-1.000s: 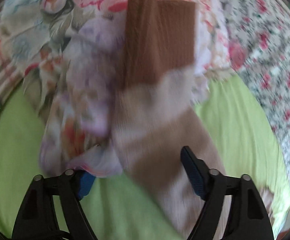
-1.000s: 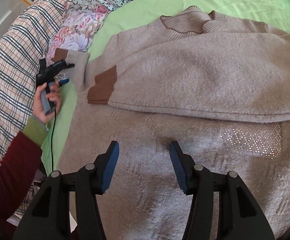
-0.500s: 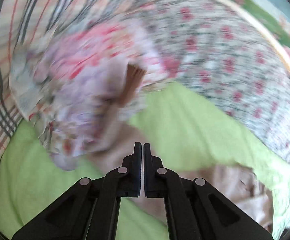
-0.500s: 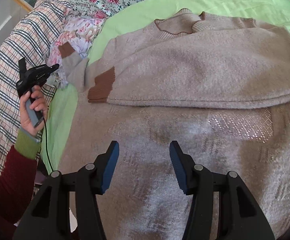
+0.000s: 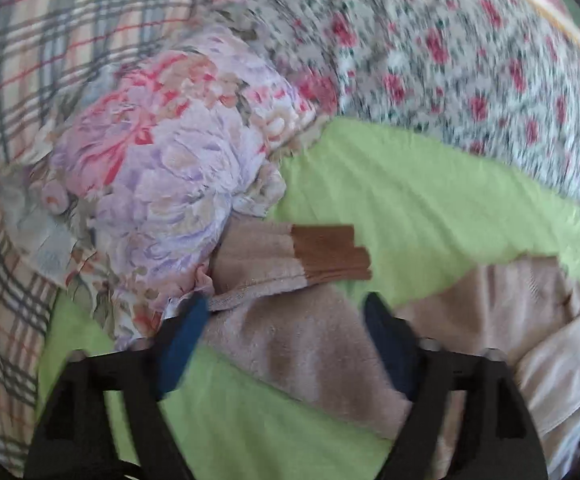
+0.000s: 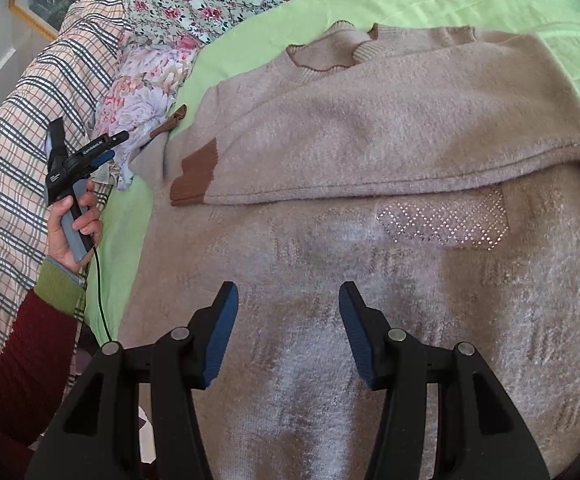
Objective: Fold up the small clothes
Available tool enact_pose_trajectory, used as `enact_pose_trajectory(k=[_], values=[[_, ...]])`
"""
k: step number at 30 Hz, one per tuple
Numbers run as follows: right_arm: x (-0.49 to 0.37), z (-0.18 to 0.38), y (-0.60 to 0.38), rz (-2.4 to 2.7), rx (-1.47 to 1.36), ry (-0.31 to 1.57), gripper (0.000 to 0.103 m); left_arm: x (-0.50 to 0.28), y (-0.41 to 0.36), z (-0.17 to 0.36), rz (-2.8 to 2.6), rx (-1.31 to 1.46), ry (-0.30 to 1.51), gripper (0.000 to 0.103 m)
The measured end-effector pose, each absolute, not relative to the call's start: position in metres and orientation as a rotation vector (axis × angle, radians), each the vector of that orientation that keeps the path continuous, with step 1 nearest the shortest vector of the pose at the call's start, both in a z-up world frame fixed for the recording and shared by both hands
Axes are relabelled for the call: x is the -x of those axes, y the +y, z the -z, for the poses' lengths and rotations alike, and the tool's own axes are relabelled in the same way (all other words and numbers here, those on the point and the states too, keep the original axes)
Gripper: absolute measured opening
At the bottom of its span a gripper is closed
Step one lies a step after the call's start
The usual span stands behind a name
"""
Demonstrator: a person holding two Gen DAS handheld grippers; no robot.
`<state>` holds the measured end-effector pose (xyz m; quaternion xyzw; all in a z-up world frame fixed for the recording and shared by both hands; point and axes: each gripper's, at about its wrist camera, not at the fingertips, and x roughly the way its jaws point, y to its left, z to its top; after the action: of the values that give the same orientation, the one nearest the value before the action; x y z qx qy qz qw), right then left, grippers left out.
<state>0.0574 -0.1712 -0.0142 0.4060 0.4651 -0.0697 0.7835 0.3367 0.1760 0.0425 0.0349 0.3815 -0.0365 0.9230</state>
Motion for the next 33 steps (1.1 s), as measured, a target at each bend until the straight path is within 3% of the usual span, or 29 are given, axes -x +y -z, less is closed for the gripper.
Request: enact_pose_trajectory(k=[6, 8, 9, 10, 11, 12, 17, 25, 33], values=[[-0.069, 0.024, -0.169, 0.135, -0.873, 1.030, 0.054, -0.375, 0.149, -0.001, 0.071, -0.360, 0.853, 0.088], [-0.073, 0.028, -0.169, 0.139, -0.872, 1.045, 0.054, -0.389, 0.145, 0.008, 0.011, -0.416, 0.853, 0.082], [-0.074, 0.029, -0.169, 0.140, -0.872, 1.047, 0.054, -0.398, 0.146, 0.009, -0.002, -0.402, 0.857, 0.062], [-0.075, 0.030, -0.169, 0.138, -0.869, 1.048, 0.054, -0.406, 0.150, 0.010, 0.001, -0.363, 0.875, 0.029], [-0.075, 0.029, -0.169, 0.136, -0.865, 1.046, 0.054, -0.414, 0.154, 0.010, 0.010, -0.314, 0.899, 0.012], [-0.075, 0.029, -0.169, 0.135, -0.862, 1.043, 0.054, -0.418, 0.158, 0.008, 0.012, -0.267, 0.910, 0.004], [-0.071, 0.027, -0.169, 0.132, -0.861, 1.022, 0.054, -0.380, 0.145, -0.024, 0.071, -0.147, 0.821, 0.003], [-0.050, 0.018, -0.189, 0.187, -0.868, 0.969, 0.054, -0.266, 0.038, -0.082, 0.395, 0.033, 0.711, 0.003], [-0.011, 0.008, -0.230, 0.333, -0.901, 0.908, 0.054, -0.221, -0.095, -0.046, 0.645, 0.023, 0.797, 0.004]])
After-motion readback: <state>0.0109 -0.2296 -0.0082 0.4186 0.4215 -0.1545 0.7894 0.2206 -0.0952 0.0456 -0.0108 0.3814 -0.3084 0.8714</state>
